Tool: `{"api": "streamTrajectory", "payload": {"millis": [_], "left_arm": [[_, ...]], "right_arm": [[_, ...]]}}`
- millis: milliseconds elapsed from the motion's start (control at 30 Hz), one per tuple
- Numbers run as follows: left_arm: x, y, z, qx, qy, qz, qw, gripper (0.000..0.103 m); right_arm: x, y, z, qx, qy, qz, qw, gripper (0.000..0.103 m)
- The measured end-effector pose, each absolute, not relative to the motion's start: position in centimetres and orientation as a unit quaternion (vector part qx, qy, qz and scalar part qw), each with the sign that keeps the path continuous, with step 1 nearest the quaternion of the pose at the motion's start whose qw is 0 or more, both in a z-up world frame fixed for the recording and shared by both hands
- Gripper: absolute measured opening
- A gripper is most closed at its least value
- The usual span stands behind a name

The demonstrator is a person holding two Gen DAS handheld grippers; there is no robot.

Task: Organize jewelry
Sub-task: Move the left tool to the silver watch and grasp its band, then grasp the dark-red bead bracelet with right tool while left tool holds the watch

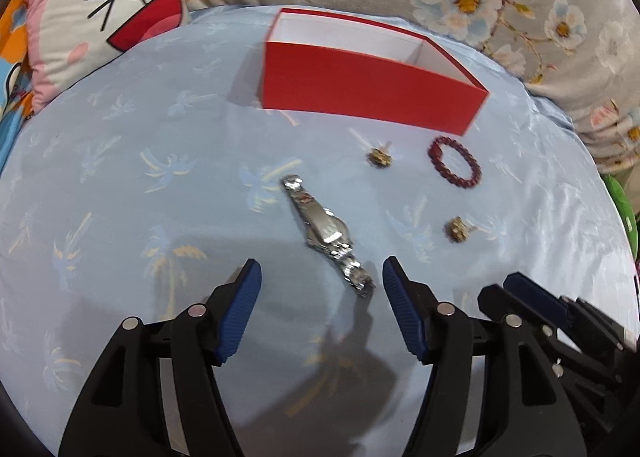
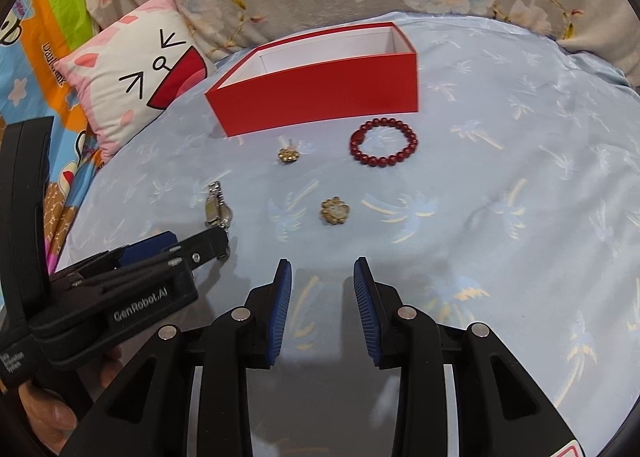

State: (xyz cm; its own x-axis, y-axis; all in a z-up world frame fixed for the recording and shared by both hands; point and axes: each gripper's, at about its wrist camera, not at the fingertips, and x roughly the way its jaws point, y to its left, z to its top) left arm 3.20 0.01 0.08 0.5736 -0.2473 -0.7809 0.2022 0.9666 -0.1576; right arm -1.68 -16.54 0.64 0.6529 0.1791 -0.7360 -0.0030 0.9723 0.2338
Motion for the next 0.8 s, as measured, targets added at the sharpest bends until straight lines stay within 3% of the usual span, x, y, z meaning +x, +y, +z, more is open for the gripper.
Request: {"api": "streamTrajectory", "payload": {"millis": [133, 200, 267, 333, 400, 467, 800], "left_arm": [[2.7, -1.1, -0.1, -0.004, 0.435, -0.125, 0.892, 0.059], [2.5, -1.3, -0.2, 0.009, 0.428, -0.122, 0.895, 0.055], [2.4, -1.3, -0.3, 0.015, 0.422, -0.120, 0.899, 0.044], [2.3, -1.2, -0.3, 0.015, 0.419, -0.119, 0.900, 0.042], [2.3, -1.1, -0.3, 0.013, 0.417, -0.121, 0.901, 0.033], [2.3, -1.1, -0.3, 0.013, 0.415, -0.128, 0.901, 0.013], [3.6, 1.4, -0.3, -0.007, 0.418, -0.121, 0.900, 0.010]], "right_arm": [[-1.8, -17.6, 0.5, 0.116, 0.414, 0.039, 0.902, 0.033], [-1.9, -17.8, 0.5, 0.118, 0.413, 0.038, 0.902, 0.033], [-1.9, -17.9, 0.5, 0.117, 0.412, 0.038, 0.903, 0.033], [-1.8, -17.8, 0.4, 0.118, 0.414, 0.040, 0.902, 0.033], [-1.7, -17.7, 0.3, 0.118, 0.415, 0.041, 0.901, 0.033], [-1.6, -17.7, 0.3, 0.117, 0.416, 0.042, 0.901, 0.033], [-0.3, -19.0, 0.5, 0.126, 0.411, 0.027, 0.902, 0.033]]}}
